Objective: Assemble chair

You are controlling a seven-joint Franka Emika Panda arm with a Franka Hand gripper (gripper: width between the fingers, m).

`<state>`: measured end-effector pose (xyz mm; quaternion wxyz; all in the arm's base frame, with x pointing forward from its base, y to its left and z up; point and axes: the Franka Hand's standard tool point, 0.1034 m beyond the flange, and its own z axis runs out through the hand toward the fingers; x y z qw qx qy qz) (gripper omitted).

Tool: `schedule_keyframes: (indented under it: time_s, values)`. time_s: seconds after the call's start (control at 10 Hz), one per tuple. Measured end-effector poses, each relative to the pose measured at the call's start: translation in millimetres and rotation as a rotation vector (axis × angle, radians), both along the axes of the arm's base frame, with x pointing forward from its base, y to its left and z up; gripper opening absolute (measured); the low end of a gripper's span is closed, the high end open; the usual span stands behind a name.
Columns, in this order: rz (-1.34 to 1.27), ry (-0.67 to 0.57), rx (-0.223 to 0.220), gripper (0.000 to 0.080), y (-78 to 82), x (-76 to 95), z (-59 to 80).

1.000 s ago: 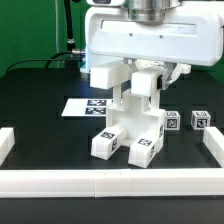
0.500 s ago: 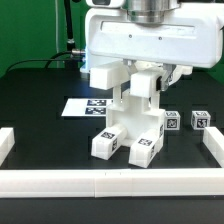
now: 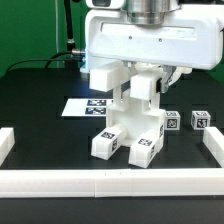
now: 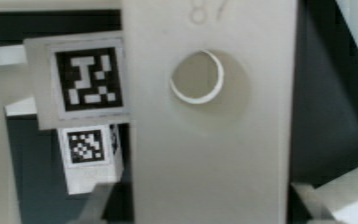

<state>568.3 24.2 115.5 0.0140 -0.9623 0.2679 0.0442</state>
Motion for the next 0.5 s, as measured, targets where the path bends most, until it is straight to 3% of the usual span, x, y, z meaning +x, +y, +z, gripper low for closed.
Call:
schedule_keyframes:
  time_s: [0.5]
  values:
    - [0.006,-0.065,-0.012,0.0284,3.5,0.8,1.9]
